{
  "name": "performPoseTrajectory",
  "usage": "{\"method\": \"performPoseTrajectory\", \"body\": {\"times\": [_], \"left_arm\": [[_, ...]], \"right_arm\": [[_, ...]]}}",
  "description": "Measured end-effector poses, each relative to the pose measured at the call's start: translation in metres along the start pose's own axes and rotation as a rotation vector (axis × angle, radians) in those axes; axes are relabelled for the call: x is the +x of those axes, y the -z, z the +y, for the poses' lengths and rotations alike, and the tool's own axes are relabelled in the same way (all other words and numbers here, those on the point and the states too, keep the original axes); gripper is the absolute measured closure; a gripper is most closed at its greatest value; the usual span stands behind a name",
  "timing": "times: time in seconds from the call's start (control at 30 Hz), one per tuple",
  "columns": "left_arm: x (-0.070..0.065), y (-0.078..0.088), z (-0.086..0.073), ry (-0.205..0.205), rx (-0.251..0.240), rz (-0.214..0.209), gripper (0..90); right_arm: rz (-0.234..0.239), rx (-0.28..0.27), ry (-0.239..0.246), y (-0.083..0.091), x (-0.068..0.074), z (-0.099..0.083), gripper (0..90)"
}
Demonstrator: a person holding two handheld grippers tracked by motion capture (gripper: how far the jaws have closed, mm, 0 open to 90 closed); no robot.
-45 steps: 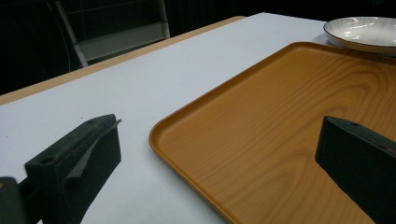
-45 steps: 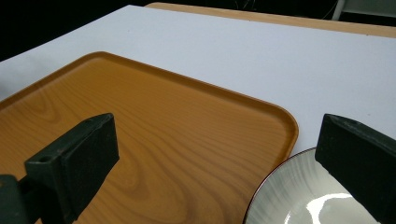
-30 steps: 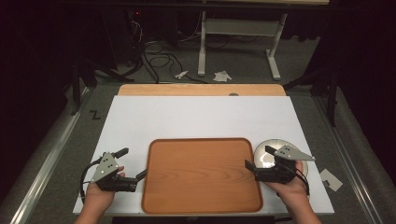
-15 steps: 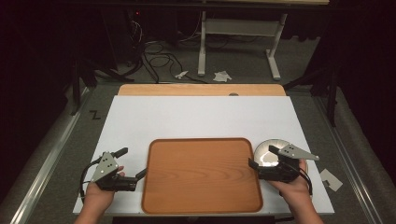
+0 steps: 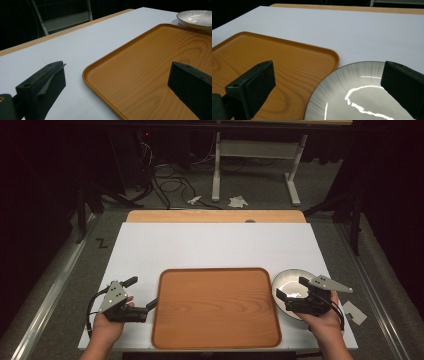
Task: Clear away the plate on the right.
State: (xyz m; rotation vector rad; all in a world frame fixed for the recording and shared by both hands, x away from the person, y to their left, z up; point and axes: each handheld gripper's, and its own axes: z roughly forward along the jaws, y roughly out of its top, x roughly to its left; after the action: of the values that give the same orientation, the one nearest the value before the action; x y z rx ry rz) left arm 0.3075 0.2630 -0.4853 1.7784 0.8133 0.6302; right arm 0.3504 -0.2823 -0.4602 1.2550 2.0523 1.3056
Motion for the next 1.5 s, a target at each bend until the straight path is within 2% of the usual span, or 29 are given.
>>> {"method": "performPoseTrajectory", "body": {"times": [0.43,0.8,0.97,1.23,1.5], "left_arm": [[0.002,-0.008,0.006,0.003,0.02,0.004,3.0],[0.001,-0.015,0.007,0.0,-0.001,0.022,6.5],[0.0,-0.017,0.008,-0.003,-0.004,0.011,6.9],[-0.001,-0.02,0.01,-0.01,-0.005,-0.006,7.1],[-0.003,-0.023,0.011,-0.014,-0.008,-0.014,7.1]], "right_arm": [[-0.058,-0.004,-0.057,0.018,-0.022,-0.009,0.0],[-0.102,-0.005,-0.108,0.03,-0.039,-0.017,0.0],[-0.117,-0.002,-0.139,0.035,-0.047,-0.021,0.6],[-0.138,0.012,-0.213,0.041,-0.06,-0.03,1.5],[-0.148,0.017,-0.248,0.046,-0.068,-0.036,2.4]]}}
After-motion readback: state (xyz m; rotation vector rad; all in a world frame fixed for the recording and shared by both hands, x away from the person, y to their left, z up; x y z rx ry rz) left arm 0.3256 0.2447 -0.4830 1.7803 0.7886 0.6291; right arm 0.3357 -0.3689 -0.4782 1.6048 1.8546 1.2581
